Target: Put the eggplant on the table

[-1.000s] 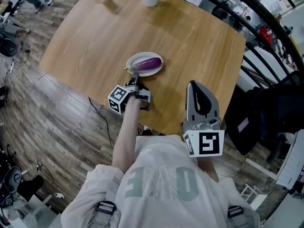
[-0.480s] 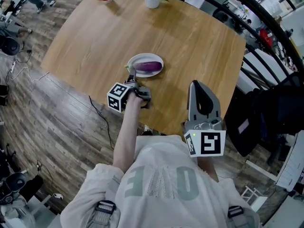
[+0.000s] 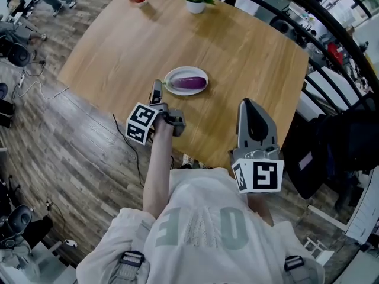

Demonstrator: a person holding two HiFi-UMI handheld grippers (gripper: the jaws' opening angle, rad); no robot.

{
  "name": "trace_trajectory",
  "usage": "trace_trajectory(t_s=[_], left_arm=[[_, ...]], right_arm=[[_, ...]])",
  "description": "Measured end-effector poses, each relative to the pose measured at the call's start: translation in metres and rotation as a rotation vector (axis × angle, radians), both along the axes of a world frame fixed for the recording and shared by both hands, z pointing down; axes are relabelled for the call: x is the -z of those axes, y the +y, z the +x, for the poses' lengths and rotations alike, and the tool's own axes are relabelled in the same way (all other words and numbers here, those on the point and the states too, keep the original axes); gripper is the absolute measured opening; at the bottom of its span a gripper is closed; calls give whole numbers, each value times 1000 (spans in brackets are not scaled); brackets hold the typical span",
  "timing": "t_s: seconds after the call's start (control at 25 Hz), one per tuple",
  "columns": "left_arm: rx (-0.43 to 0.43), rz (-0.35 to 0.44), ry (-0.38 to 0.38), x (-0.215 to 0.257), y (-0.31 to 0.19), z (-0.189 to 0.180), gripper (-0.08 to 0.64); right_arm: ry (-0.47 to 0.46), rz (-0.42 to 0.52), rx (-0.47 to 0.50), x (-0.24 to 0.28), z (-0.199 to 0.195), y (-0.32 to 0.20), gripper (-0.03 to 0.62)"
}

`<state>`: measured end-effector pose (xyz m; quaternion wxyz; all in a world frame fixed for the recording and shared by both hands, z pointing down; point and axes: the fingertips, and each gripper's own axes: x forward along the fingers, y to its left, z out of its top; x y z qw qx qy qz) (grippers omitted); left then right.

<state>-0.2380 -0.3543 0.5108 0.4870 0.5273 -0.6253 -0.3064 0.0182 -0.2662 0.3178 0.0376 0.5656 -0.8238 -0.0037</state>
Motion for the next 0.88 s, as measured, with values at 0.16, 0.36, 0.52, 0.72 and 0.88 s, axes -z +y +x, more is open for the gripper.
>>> trace_trajectory(t_s=[0.16, 0.36, 0.52, 0.72, 0.88], left_arm=[[-17, 207, -268, 95, -1, -11, 298], [65, 480, -955, 216, 24, 2, 298], [15, 650, -1297, 275, 51, 46, 298], [-42, 700, -1475, 297, 70, 84, 296], [-112, 726, -1521, 295, 81, 106, 176]], right_arm=[[-27, 22, 15, 9, -5, 1, 17], [-51, 48, 57, 18, -16, 2, 17], [-78, 84, 99, 28, -26, 4, 17], [-94, 94, 136, 31, -42, 7, 17], [-83, 93, 174, 30, -56, 13, 17]])
